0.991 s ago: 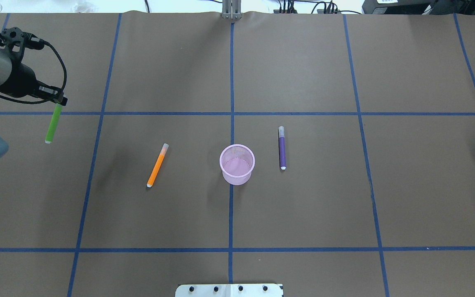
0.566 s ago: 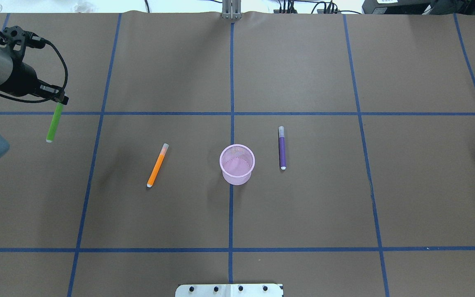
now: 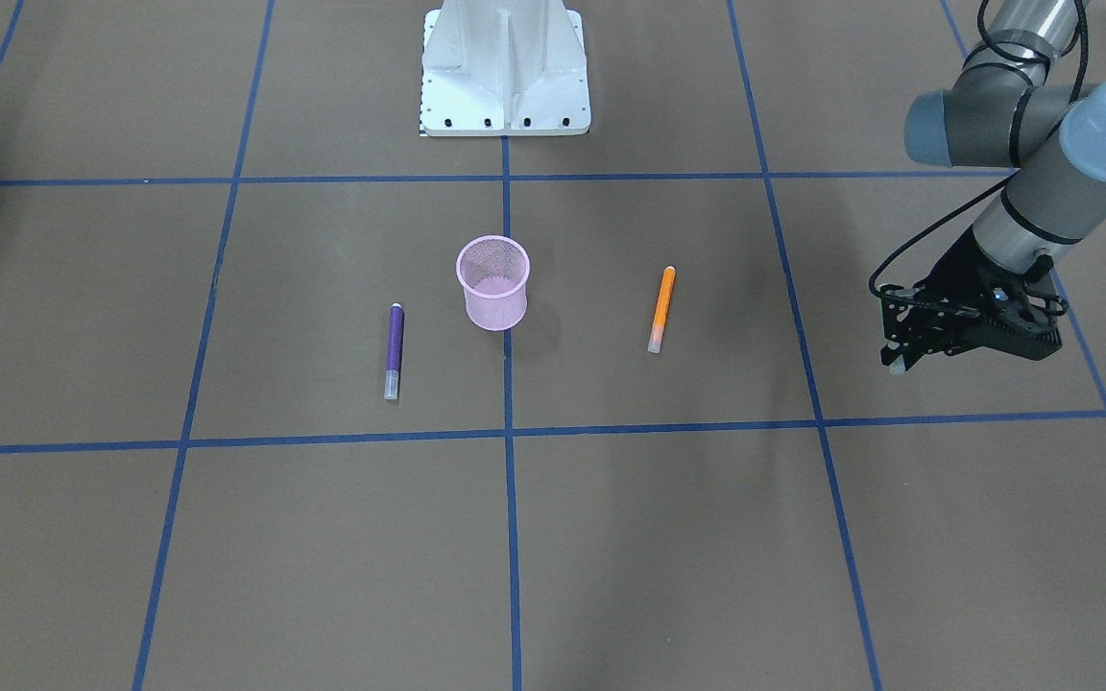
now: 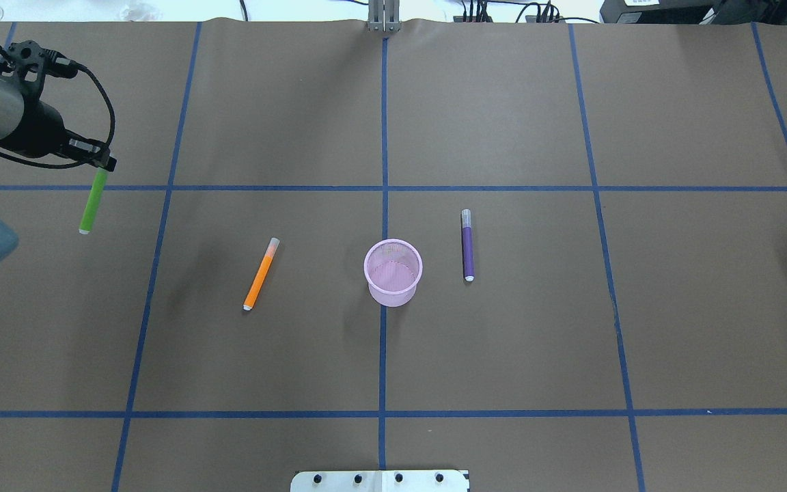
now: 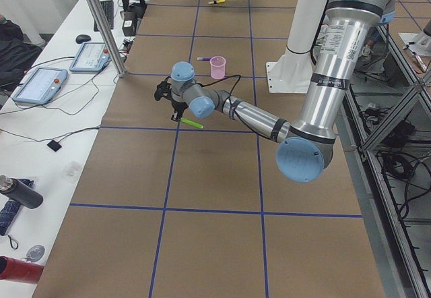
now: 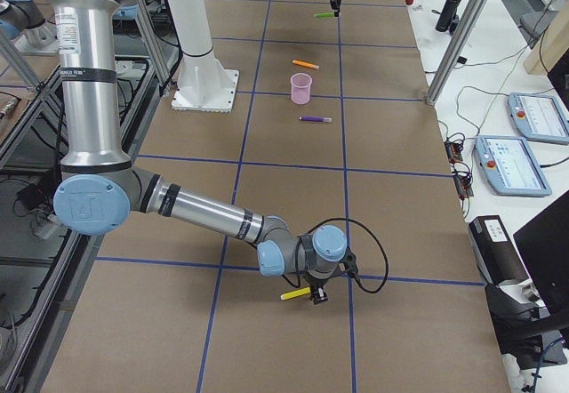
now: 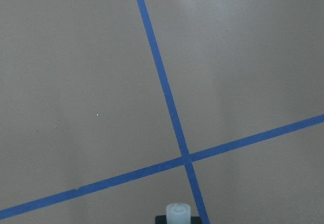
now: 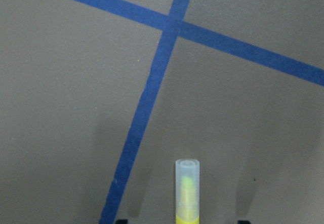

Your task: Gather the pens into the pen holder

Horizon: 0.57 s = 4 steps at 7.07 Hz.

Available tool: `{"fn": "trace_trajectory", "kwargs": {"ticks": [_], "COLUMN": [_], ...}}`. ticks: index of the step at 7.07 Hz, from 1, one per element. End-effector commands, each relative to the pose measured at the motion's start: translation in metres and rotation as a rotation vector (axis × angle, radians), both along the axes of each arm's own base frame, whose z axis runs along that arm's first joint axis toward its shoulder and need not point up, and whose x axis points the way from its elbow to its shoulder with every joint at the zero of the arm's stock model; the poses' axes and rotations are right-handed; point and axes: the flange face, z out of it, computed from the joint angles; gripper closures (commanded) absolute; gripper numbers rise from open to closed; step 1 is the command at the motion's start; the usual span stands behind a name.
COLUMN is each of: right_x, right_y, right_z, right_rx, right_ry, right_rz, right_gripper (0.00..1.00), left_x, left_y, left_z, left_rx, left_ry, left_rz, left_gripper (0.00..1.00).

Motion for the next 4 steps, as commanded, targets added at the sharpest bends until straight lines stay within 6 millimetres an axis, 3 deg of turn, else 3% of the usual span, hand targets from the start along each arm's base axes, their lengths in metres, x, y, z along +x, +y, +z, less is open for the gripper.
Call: {"fn": "trace_trajectory", "kwargs": {"ticks": [1, 2, 4], "right_x": [-0.002, -0.002, -0.003], "right_y": [-0.003, -0.002, -0.004], "right_z": [0.000, 0.004, 0.003], "right_rx": [0.000, -0.008, -0.006], "right_ry": [-0.002, -0.002, -0.002], "right_rz": [-0.004, -0.005, -0.005], "right_gripper": [0.44, 0.47, 0.47], "left_x": [0.000, 0.001, 0.008], "left_y": [0.000, -0.002, -0.015], "left_z": [-0.002, -0.003, -0.037], "left_rx": [0.003, 0.004, 0.015], "left_ry": [0.001, 0.002, 0.015], "left_rz": [-0.001, 0.000, -0.008], "left_gripper": [1.00, 1.00, 1.00]}}
